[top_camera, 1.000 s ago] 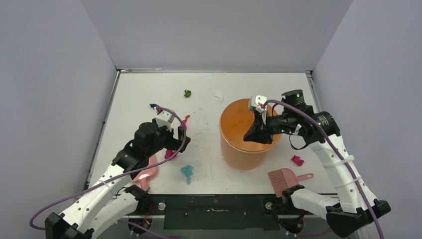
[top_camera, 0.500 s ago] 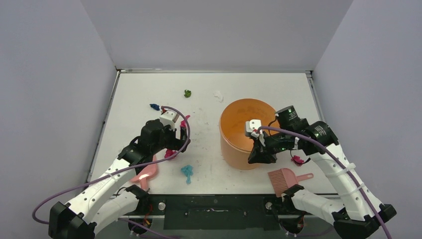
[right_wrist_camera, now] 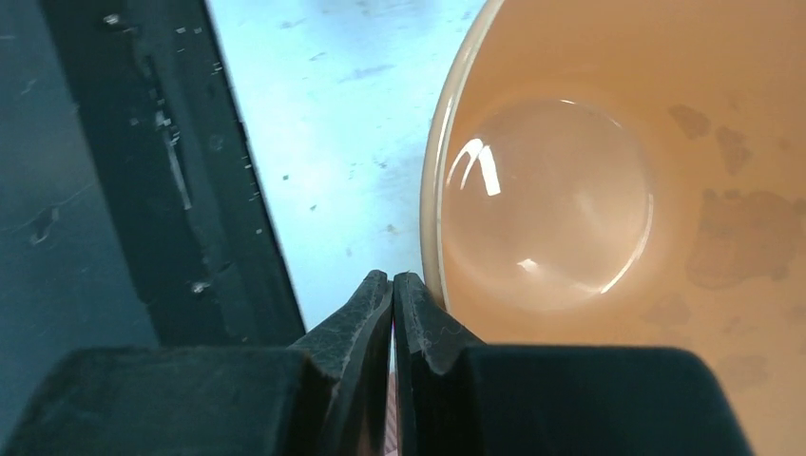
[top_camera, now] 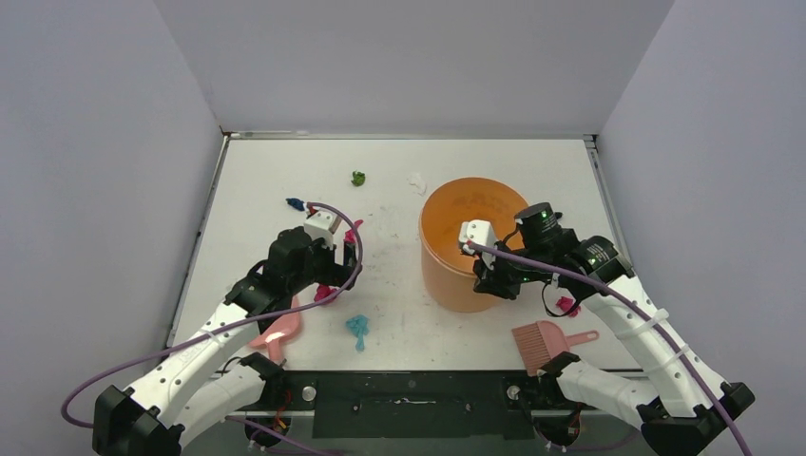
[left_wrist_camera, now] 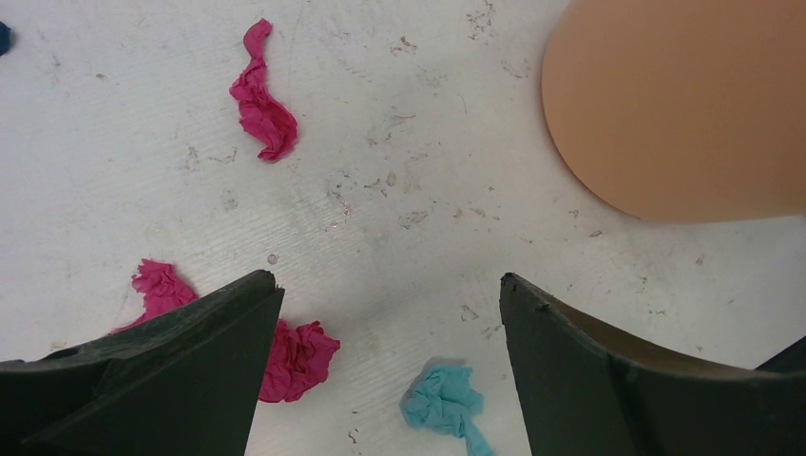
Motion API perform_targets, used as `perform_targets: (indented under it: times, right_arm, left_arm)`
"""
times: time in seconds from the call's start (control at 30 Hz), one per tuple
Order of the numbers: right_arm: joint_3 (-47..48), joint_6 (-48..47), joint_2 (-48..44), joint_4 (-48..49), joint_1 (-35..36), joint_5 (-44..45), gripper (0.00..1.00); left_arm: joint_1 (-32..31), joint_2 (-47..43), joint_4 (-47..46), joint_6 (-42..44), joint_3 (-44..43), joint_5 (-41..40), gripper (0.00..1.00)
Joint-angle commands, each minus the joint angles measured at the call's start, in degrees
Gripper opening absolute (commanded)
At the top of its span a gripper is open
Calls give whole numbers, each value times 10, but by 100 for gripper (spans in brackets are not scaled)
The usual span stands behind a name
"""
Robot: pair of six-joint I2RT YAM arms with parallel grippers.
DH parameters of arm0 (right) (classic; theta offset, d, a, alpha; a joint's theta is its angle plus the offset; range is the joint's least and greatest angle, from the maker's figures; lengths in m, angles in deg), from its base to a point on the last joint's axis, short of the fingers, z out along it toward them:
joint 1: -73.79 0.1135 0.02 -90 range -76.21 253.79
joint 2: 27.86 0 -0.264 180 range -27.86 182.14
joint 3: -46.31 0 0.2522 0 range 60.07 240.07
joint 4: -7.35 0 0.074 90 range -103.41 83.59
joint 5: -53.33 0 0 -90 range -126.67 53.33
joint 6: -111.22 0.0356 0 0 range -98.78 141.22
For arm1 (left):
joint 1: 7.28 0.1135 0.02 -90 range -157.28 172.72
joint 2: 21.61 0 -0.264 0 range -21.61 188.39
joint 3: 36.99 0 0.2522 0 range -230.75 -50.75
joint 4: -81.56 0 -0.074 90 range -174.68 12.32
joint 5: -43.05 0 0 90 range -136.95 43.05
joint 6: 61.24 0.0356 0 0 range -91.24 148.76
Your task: Sweep away the paper scraps from the table
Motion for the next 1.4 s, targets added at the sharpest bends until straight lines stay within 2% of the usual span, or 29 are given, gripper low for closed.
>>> perform_targets:
  times: [0.0, 0.4, 0.8, 1.03, 1.23, 1.37]
  right_arm:
    - [-3, 48, -6, 85, -7, 89, 5]
    - [-40, 119, 25, 207, -42, 233, 5]
    - [-57, 195, 57, 368, -121, 302, 5]
    - [-63, 197, 96, 460, -154, 287, 5]
    - [-24, 226, 149, 485, -185, 277, 5]
    - [3, 238, 175, 462, -192, 264, 5]
  left_arm:
    - [1, -14, -11, 5, -21, -4, 84]
    - [0, -27, -12, 0, -18, 2, 84]
    - [-3, -33, -12, -2, -17, 2, 84]
    - [-5, -34, -12, -5, -18, 2, 84]
    - [-9, -36, -11, -6, -17, 16, 84]
    - [-12, -38, -10, -7, -17, 15, 84]
